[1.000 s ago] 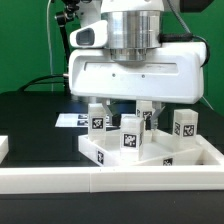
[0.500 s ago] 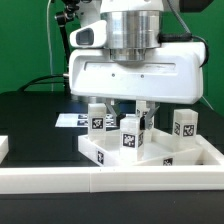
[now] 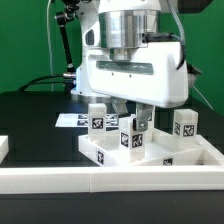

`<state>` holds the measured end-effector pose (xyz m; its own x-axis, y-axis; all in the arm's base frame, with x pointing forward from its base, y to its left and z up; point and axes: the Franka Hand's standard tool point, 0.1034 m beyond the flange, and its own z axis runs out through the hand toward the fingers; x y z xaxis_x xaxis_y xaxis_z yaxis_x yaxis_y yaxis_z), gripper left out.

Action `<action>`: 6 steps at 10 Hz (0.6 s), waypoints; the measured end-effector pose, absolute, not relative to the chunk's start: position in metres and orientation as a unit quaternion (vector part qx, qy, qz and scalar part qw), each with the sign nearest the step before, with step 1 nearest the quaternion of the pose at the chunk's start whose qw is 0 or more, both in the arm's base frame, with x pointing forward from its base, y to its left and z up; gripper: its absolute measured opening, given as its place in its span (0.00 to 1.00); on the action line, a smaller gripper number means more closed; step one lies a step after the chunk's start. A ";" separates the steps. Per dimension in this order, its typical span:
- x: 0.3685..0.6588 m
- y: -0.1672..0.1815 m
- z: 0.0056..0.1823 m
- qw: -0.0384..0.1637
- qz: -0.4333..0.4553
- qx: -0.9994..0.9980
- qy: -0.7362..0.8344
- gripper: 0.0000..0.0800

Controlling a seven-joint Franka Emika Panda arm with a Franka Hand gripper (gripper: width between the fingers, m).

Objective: Assemble square table

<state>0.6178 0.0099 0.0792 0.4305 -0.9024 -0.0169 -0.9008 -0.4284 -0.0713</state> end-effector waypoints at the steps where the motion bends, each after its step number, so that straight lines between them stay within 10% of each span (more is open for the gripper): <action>1: 0.618 0.010 0.079 0.037 -0.012 -0.803 0.594 0.36; 6: 0.618 0.012 0.079 0.039 -0.006 -0.659 0.751 0.36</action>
Offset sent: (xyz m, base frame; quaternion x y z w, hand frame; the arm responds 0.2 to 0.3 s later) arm -0.0038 0.0012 -0.0071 -0.0162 0.0265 0.2119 0.9768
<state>0.6177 0.0122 0.0790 -0.1289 -0.9904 -0.0507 -0.9894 0.1319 -0.0615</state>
